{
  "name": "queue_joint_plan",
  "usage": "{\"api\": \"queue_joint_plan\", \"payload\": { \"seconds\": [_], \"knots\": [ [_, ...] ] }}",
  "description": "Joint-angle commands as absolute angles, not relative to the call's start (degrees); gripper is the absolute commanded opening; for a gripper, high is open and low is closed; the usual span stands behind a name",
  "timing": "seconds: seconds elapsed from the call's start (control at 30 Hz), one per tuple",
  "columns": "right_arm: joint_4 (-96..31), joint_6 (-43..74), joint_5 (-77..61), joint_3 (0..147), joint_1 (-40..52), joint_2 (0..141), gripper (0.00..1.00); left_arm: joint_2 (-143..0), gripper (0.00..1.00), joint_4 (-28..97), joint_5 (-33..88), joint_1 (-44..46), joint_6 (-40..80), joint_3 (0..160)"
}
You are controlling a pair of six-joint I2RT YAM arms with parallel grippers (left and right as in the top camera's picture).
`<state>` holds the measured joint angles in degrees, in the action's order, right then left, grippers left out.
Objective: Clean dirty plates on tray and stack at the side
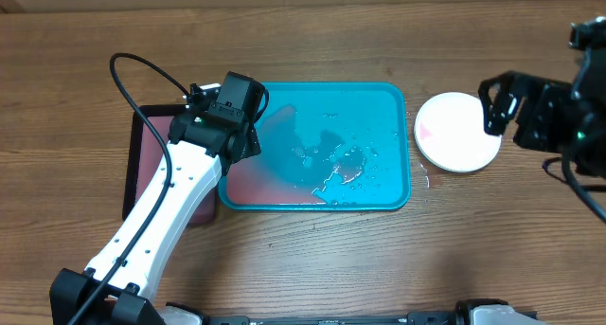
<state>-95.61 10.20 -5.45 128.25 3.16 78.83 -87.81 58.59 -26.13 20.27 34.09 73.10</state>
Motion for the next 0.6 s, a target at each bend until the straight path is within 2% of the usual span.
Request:
{"api": "queue_joint_plan", "payload": {
  "seconds": [0.0, 0.23, 0.43, 0.57],
  "knots": [
    [-95.5, 8.9, -4.8, 129.0, 3.5, 78.5, 1.0, -87.7, 1.0, 58.6, -25.8, 20.4, 33.2, 73.3],
    [-94.6, 8.8, -2.4, 127.1, 3.3, 78.7, 1.0, -87.7, 1.0, 58.6, -25.8, 20.4, 33.2, 73.3],
    [-75.7, 3.6, -3.1, 113.1, 3.3, 72.4, 1.0, -87.7, 1.0, 58.6, -25.8, 20.4, 33.2, 73.3],
    [-60.9, 1.1, -3.7, 95.5, 3.3, 63.4, 1.0, -87.7, 1.0, 58.6, -25.8, 20.4, 33.2, 73.3]
  ]
}}
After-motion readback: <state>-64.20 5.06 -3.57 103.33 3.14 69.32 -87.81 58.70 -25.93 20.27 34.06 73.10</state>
